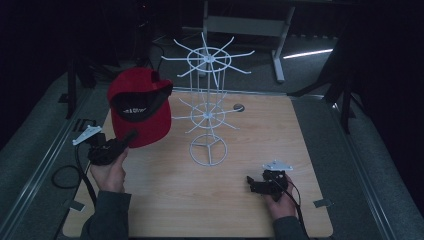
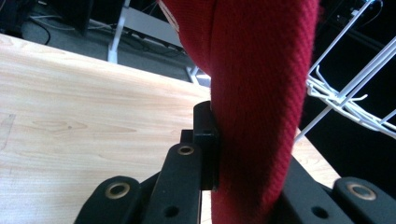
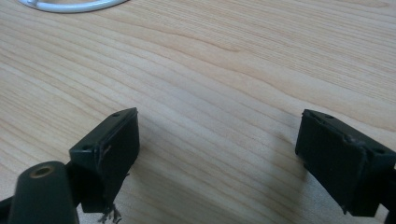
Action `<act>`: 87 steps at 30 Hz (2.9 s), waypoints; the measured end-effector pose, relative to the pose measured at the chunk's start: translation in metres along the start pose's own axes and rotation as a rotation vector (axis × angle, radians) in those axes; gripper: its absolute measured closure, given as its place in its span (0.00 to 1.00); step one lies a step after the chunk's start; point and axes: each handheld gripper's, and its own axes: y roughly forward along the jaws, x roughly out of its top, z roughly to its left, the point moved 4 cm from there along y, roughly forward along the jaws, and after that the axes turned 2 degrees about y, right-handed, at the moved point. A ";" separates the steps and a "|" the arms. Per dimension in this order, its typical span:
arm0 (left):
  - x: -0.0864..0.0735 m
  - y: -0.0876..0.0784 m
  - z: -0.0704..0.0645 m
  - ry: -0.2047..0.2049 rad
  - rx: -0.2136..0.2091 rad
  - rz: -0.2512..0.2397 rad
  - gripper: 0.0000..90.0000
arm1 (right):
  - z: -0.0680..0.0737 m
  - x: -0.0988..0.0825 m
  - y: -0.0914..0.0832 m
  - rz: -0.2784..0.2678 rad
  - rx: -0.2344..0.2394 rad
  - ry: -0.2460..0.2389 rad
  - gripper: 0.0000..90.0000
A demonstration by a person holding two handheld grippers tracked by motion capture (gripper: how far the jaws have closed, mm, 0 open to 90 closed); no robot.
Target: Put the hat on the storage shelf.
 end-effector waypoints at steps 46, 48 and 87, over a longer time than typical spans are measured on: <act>0.037 -0.010 -0.019 0.035 -0.027 -0.078 0.95 | 0.000 0.000 0.000 -0.002 0.000 -0.003 0.15; 0.038 -0.009 -0.019 0.034 -0.028 -0.080 0.95 | 0.000 0.000 0.000 -0.001 0.000 -0.003 0.15; 0.070 -0.006 -0.038 0.052 -0.057 -0.128 0.95 | 0.000 0.000 0.000 -0.001 0.001 -0.002 0.15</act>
